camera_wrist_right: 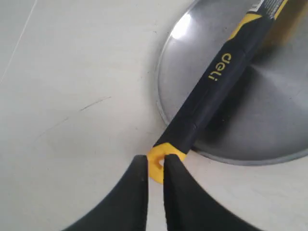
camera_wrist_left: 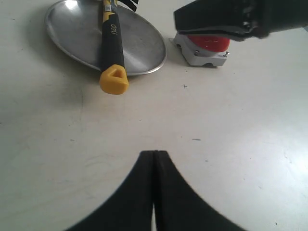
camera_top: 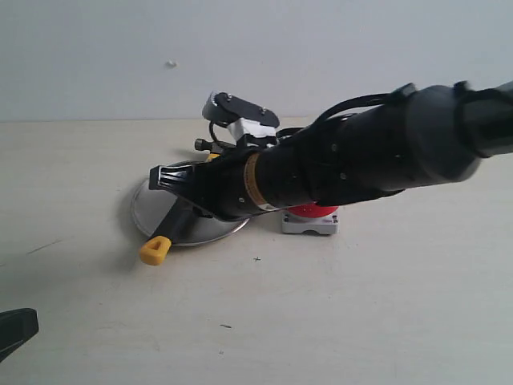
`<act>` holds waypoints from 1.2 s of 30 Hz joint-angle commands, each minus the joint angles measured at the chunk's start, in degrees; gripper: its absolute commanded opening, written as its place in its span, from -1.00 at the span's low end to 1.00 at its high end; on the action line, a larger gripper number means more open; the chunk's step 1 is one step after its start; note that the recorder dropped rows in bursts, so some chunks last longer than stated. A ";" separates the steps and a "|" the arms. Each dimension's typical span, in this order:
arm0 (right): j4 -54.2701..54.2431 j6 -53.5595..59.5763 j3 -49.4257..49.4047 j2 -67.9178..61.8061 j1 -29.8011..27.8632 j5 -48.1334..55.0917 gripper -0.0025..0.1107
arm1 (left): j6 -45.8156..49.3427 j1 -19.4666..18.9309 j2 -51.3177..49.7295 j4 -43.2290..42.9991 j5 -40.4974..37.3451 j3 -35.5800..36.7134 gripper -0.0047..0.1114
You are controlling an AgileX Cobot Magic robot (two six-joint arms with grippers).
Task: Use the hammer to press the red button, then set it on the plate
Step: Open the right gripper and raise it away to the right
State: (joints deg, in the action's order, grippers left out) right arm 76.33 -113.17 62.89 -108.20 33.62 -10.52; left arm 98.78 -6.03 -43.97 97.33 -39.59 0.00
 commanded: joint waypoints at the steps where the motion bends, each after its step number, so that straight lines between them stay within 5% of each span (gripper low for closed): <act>1: 0.50 8.15 -7.11 10.59 1.08 1.28 -0.96 | -0.05 -0.18 0.33 0.31 -0.68 -0.19 -0.92; 11: 6.02 12.46 -28.12 41.22 11.35 28.25 -0.96 | -0.07 -0.18 0.33 0.20 -0.68 -0.19 -0.92; 23: 12.14 1.51 -41.33 70.69 14.72 27.02 -0.96 | -0.07 -0.18 0.33 0.20 -0.68 -0.19 -0.92; 36: 11.55 1.51 -41.90 75.49 14.72 25.12 -0.96 | -0.07 -0.18 0.33 0.20 -0.68 -0.19 -0.92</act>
State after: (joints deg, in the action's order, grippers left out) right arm 87.89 -111.62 21.23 -32.89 48.10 14.72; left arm 98.78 -6.03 -43.97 97.25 -39.59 0.00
